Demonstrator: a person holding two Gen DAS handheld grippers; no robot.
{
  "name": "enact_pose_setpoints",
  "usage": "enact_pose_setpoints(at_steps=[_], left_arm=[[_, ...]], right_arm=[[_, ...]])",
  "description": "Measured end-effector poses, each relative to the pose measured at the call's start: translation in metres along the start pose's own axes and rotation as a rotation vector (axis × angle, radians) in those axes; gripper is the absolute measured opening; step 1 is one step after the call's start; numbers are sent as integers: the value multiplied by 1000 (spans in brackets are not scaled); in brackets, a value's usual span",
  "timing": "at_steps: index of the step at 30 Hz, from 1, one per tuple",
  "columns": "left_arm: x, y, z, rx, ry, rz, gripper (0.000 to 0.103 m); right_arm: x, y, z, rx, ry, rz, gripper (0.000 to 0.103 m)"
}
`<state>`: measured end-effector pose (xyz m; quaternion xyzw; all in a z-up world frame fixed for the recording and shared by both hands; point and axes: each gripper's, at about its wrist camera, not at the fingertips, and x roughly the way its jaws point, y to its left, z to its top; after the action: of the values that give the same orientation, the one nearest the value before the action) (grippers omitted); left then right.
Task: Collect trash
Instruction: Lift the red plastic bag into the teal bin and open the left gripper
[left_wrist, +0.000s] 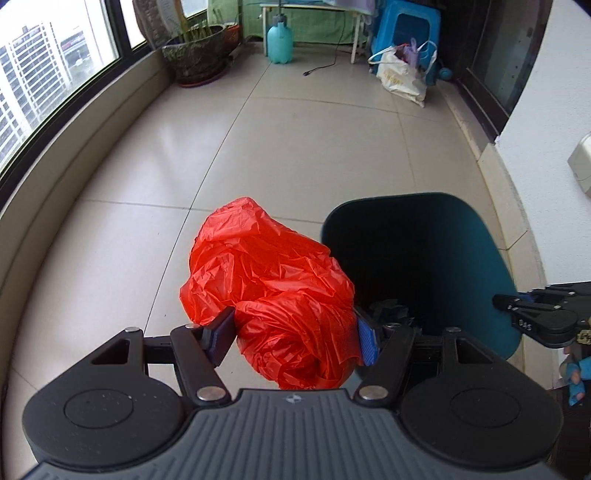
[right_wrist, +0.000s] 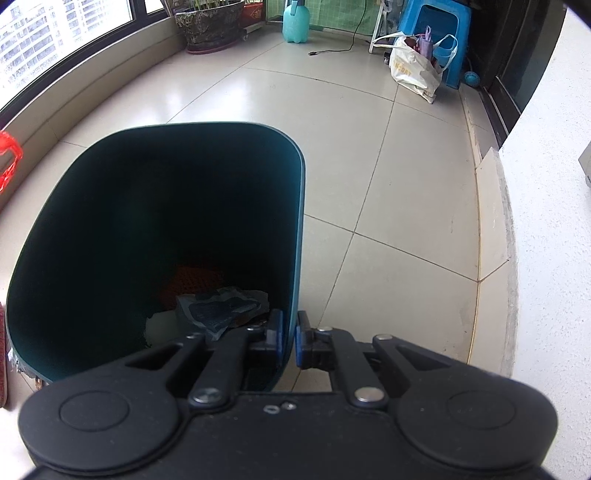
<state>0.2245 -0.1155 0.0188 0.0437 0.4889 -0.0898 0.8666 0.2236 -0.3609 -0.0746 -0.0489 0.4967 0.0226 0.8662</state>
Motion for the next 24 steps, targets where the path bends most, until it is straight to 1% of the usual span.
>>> enact_pose_setpoints(at_steps=[3,6,8,12,16,24], left_arm=[[-1,-21,5,53,-23,-29,65],[9,-37,6,97,-16,-44,65],[21,-55,7,118,0,-53,65],[36,-72,-5,153,49,-69,65],[66,-90,-7,179,95,-79,65],[112,-100,-18,183,162,-108,65]], right_arm=[[-6,-3,2,5,-19,11,4],[-8,-5,1,7,-25,22,4],[-10,-6,1,9,-29,27,4],[-11,-9,-1,15,-34,41,5],[-11,-10,-1,19,-37,51,5],[-13,-14,-5,27,-39,70,5]])
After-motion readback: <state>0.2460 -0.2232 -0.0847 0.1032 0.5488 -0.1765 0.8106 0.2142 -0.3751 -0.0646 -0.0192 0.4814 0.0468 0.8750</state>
